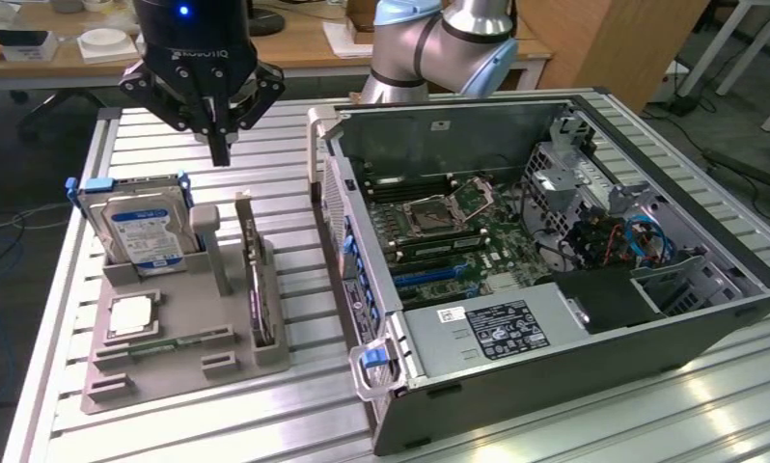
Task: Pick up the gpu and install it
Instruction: 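Pick up the gpu and move the gpu toward the slot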
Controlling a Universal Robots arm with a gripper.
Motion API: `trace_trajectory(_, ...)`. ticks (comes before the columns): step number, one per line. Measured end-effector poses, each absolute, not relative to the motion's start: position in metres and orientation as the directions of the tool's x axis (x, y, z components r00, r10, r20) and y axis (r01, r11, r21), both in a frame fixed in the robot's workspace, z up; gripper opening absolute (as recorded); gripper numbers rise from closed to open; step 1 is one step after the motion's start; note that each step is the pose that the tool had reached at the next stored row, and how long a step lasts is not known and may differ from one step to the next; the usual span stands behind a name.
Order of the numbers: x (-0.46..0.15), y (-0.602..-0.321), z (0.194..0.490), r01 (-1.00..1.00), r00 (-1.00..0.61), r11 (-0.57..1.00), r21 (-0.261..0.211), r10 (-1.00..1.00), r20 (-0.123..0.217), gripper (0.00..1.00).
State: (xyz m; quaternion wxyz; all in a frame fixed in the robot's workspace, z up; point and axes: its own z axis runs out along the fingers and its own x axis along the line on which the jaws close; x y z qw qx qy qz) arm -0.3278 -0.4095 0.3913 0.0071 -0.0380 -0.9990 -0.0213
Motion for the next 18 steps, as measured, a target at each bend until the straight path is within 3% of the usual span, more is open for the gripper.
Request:
trace_trajectory(4, -0.3278, -0.4095, 0.3913, 0.076, -0.997, 0.996, 0.042, 0.076, 0.016, 0.11)
trace_trajectory(6, -0.3278, -0.4095, 0.3913, 0.076, -0.997, 0.996, 0.042, 0.076, 0.016, 0.23)
trace_trajectory(7, -0.3278, -0.4095, 0.3913, 0.076, -0.997, 0.996, 0.042, 0.076, 0.016, 0.23)
trace_trajectory(9, -0.3278, -0.4095, 0.3913, 0.076, -0.997, 0.996, 0.042, 0.076, 0.016, 0.35)
trace_trajectory(12, -0.3278, -0.4095, 0.3913, 0.074, -0.997, 0.996, 0.042, 0.073, 0.016, 0.41)
trace_trajectory(13, -0.3278, -0.4095, 0.3912, 0.065, -0.998, 0.997, 0.042, 0.064, 0.016, 0.47)
trace_trajectory(18, -0.3278, -0.4095, 0.3896, -0.006, -1.0, 0.999, 0.042, -0.007, 0.016, 0.47)
